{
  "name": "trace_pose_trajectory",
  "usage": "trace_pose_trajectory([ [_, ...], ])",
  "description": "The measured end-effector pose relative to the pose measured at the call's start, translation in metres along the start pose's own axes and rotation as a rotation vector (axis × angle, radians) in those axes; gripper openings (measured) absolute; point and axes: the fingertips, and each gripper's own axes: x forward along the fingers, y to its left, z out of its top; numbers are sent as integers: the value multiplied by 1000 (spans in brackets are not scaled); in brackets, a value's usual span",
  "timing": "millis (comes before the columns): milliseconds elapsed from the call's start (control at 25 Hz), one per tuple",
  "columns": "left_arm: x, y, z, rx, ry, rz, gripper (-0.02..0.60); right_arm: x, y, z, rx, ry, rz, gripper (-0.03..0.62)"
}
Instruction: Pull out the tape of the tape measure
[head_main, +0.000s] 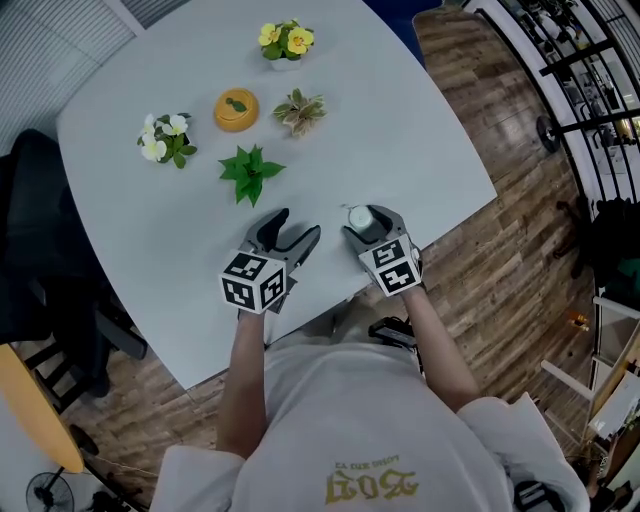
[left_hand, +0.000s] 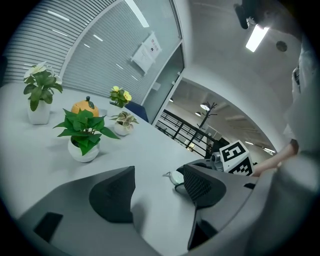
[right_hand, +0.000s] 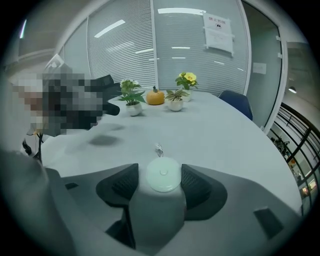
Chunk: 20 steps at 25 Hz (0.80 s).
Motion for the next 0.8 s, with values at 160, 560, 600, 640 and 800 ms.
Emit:
trace_pose_trajectory([
  [160,-1,2,-3,-4,10,2,302,-1,1,0,11,9,15,232],
  [560,-6,4,3,-50,-25,-8,301,-1,-3,1,47,32,36,229],
  [600,-6,5,4,-52,-25,-8,302,-1,-4,2,50,27,36,229],
  [640,-6,7,4,-54,-25,-8,301,-1,-3,4,52,21,40,229],
  [800,-10,11,6,-74,-43,-10,301,-6,5,13,69,-1,89,229],
])
